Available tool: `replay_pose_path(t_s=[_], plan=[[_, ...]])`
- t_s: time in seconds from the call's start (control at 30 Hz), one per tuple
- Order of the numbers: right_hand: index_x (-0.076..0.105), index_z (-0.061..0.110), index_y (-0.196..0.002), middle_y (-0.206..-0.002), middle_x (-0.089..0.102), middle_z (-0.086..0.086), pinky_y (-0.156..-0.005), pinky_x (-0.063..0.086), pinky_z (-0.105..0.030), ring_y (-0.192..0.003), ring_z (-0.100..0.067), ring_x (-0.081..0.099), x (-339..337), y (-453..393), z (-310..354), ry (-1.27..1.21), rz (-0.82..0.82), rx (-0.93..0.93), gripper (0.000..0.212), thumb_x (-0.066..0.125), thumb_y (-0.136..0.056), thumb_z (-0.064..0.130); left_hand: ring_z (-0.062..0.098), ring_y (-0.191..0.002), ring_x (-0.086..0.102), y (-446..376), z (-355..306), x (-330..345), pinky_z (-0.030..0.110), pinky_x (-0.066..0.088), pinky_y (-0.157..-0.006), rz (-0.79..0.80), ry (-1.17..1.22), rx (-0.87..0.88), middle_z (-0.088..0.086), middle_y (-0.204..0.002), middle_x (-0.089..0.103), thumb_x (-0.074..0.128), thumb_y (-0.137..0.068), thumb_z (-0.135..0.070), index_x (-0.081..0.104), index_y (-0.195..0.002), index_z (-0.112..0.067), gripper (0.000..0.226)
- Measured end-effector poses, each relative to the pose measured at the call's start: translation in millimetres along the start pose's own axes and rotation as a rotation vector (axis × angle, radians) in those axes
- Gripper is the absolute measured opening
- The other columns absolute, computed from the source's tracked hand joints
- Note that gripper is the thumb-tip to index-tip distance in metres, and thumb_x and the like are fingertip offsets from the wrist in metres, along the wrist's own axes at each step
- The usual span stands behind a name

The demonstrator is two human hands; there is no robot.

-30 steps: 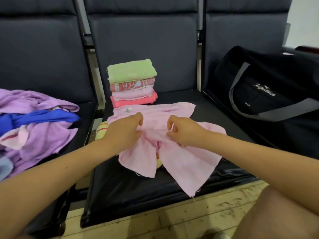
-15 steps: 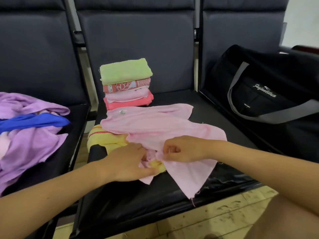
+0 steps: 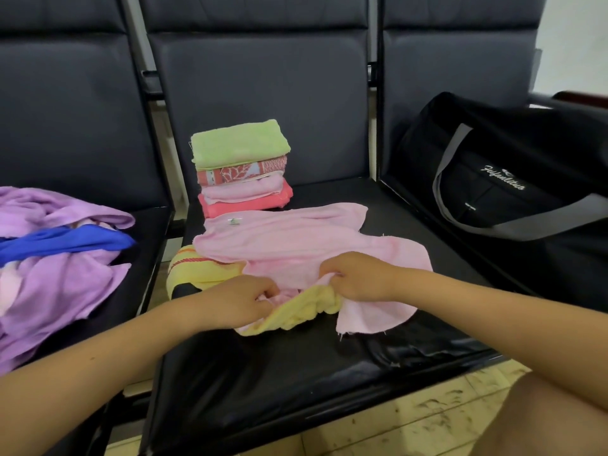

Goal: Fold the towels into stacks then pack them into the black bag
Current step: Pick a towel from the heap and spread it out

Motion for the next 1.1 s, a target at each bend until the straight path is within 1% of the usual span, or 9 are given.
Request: replay_pose_path(t_s=[0.1, 0.17, 0.3, 0.43, 0.6, 0.77, 0.9, 1.0, 1.1], plan=[[0.063, 0.007, -0.098, -0.089, 0.054, 0.008, -0.075, 0.037, -0.021, -0.088, -0.011, 0.045, -5, -5, -2, -0.172, -0.131, 0.052, 0.027, 0.038, -0.092, 0.003, 0.006, -0.06, 0.053, -2, -6, 1, 0.021, 0.041, -0.055, -0.064, 0.069, -0.051, -0.009, -0.067, 0.057, 0.041, -0.1, -0.032, 0.055, -0.105, -0.024, 0.017], [0.058, 0.003, -0.083, -0.081, 0.053, 0.003, -0.077, 0.042, -0.029, -0.079, -0.012, 0.045, -6, -7, -3, -0.224, -0.192, 0.068, 0.022, 0.041, -0.095, 0.011, 0.009, -0.041, 0.045, -2, -6, -2, 0.02, 0.037, -0.043, -0.094, 0.235, -0.13, -0.002, -0.048, 0.05, 0.038, -0.1, -0.031, 0.056, -0.103, -0.022, 0.02], [0.05, 0.012, -0.07, -0.066, 0.047, 0.008, -0.063, 0.037, -0.027, -0.065, -0.008, 0.044, -8, -8, -4, -0.148, -0.272, 0.083, 0.04, 0.06, -0.088, 0.046, 0.014, -0.065, 0.047, -7, 4, -14, 0.02, 0.036, -0.057, -0.198, 0.299, -0.214, 0.002, -0.072, 0.054, 0.035, -0.099, -0.017, 0.056, -0.09, -0.018, 0.022], [0.057, 0.002, -0.075, -0.068, 0.05, 0.001, -0.064, 0.037, -0.025, -0.065, -0.008, 0.042, -11, -9, -10, -0.181, -0.299, -0.021, 0.039, 0.062, -0.09, 0.037, 0.008, -0.069, 0.046, -7, 14, -22, 0.021, 0.035, -0.062, -0.305, 0.293, -0.205, -0.004, -0.075, 0.051, 0.048, -0.096, -0.027, 0.052, -0.072, -0.019, 0.026], [0.054, 0.021, -0.066, -0.065, 0.048, 0.009, -0.06, 0.034, -0.016, -0.058, -0.002, 0.041, -14, -6, -10, -0.296, -0.157, -0.098, 0.031, 0.055, -0.097, 0.024, 0.012, -0.075, 0.051, -3, 21, -22, 0.021, 0.036, -0.063, -0.4, 0.118, -0.223, 0.001, -0.088, 0.062, 0.052, -0.093, -0.024, 0.059, -0.093, -0.012, 0.014], [0.05, 0.019, -0.062, -0.063, 0.048, 0.015, -0.064, 0.037, -0.015, -0.062, -0.003, 0.043, -21, 1, -5, -0.568, -0.001, -0.097, 0.04, 0.044, -0.099, 0.007, 0.005, -0.066, 0.05, 1, 23, -15, 0.018, 0.035, -0.055, -0.444, -0.045, -0.184, -0.009, -0.074, 0.057, 0.047, -0.095, -0.022, 0.056, -0.095, -0.018, 0.009], [0.051, 0.008, -0.076, -0.077, 0.045, -0.001, -0.066, 0.035, -0.026, -0.073, -0.013, 0.041, -23, -8, -17, -0.631, -0.293, 0.03, 0.027, 0.04, -0.101, 0.01, 0.018, -0.074, 0.054, 0, 31, -25, 0.03, 0.041, -0.063, -0.514, -0.014, -0.195, -0.002, -0.079, 0.056, 0.043, -0.099, -0.025, 0.049, -0.094, -0.014, 0.014], [0.057, 0.01, -0.083, -0.078, 0.052, 0.008, -0.067, 0.036, -0.023, -0.071, -0.006, 0.046, -33, -12, -20, -0.486, -0.421, 0.061, 0.024, 0.04, -0.1, 0.011, 0.025, -0.072, 0.053, -1, 39, -42, 0.037, 0.042, -0.064, -0.626, 0.125, -0.205, 0.006, -0.079, 0.054, 0.038, -0.101, -0.023, 0.045, -0.092, -0.009, 0.018], [0.049, 0.023, -0.077, -0.072, 0.048, 0.013, -0.062, 0.035, -0.022, -0.066, -0.004, 0.043, -26, -10, -13, -0.035, -0.221, -0.029, 0.018, 0.049, -0.092, 0.012, 0.013, -0.067, 0.046, -6, 37, -49, 0.028, 0.034, -0.056, -0.677, 0.241, -0.191, 0.003, -0.081, 0.052, 0.039, -0.102, -0.023, 0.046, -0.097, -0.008, 0.017]])
Point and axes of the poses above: each hand's wrist, its own y-axis away from the middle knuckle, its own x-axis out of the palm, z = x × y, the point moved 2 cm from there along -y, towards the middle knuckle
